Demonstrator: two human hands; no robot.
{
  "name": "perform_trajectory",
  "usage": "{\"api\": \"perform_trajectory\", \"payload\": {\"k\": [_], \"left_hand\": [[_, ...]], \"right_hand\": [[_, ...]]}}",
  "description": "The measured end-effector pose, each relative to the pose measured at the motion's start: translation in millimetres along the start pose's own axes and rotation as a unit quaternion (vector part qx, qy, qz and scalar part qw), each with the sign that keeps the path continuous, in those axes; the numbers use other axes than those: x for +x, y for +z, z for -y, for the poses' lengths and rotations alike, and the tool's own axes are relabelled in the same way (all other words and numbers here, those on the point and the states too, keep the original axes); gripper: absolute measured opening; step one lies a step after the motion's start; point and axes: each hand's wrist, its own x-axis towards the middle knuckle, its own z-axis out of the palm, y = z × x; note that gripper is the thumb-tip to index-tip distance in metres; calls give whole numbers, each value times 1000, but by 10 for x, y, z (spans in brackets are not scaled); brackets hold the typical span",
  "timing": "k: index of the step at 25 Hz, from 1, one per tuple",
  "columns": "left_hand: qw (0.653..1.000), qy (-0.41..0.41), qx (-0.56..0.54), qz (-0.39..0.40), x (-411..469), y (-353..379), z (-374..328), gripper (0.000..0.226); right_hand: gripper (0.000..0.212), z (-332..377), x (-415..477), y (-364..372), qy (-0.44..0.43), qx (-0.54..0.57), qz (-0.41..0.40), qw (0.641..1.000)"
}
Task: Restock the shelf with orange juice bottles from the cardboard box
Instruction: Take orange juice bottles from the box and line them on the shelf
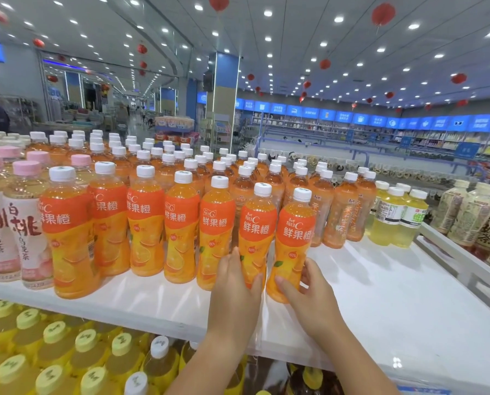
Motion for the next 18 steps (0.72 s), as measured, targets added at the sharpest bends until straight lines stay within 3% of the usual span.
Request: {"api": "perform_trajectory", "payload": {"k": [8,18], "left_hand": [[998,-38,-28,-36,-39,9,-1,57],[996,-67,-61,-10,-59,-80,-83,57]], "right_hand": [[33,11,-19,3,-4,-6,16,1000],[39,22,-5,-8,3,-8,27,1000]]}}
